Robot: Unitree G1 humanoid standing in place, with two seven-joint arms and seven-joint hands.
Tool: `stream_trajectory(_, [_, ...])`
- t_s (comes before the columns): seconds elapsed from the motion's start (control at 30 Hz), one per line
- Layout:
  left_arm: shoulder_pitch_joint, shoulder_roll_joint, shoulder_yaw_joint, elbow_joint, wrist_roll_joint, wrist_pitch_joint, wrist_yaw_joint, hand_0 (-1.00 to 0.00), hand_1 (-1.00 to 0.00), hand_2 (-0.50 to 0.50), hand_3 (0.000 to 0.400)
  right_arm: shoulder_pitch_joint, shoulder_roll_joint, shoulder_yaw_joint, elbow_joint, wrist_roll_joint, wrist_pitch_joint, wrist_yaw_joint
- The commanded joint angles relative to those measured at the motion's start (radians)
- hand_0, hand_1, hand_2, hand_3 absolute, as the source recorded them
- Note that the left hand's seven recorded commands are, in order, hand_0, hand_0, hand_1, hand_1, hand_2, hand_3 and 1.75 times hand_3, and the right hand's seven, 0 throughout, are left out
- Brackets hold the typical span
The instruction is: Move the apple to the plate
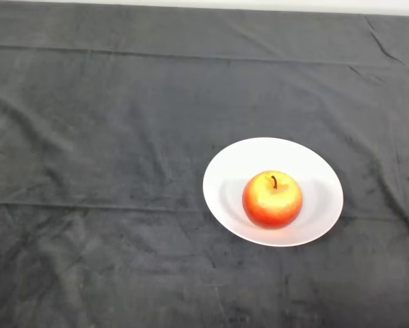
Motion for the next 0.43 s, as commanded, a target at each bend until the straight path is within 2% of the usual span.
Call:
stream_trajectory(0.03, [-0.031,-0.013,0.039,-0.021,0.016,0.008,-0.008,0.0,0.0,0.0,0.0,-0.02,-0.002,-0.0098,-0.017,0.0163,-0.007,-0.007])
stream_trajectory(0.43, [-0.033,-0.021,0.049,-0.037,0.03,0.017,-0.005,0.0,0.0,0.0,0.0,-0.019,-0.002,-0.0097,-0.017,0.0165,-0.007,-0.0073])
